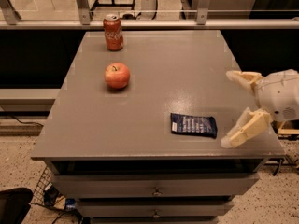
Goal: Move rxbar blueberry near coke can
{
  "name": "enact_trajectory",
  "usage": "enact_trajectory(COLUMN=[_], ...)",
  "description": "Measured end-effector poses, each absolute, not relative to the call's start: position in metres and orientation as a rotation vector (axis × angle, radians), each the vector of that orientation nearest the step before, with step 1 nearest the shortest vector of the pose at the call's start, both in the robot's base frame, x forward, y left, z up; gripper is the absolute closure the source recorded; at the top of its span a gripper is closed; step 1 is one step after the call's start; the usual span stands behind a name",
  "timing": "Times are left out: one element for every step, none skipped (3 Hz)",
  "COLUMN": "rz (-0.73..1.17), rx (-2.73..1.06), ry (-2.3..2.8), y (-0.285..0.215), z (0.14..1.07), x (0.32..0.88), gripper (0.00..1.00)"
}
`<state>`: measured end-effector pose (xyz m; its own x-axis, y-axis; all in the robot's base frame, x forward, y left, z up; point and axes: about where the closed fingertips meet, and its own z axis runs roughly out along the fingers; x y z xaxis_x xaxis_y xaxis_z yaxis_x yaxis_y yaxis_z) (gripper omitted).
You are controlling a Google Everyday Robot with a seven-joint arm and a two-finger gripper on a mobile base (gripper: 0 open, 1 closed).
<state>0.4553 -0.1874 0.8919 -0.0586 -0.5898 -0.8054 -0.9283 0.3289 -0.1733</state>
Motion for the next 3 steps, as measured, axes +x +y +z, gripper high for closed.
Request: enact_trajectory(rz=[0.593,0.644,0.685], rx=[-1.294,-1.264,-1.239], ry=[1.759,1.738,1.703], y=[-0.174,-0.165,-0.159], z=[0.873,0.862,0.850], x=[0.467,0.470,0.470], gripper=[0.00,0.00,0.00])
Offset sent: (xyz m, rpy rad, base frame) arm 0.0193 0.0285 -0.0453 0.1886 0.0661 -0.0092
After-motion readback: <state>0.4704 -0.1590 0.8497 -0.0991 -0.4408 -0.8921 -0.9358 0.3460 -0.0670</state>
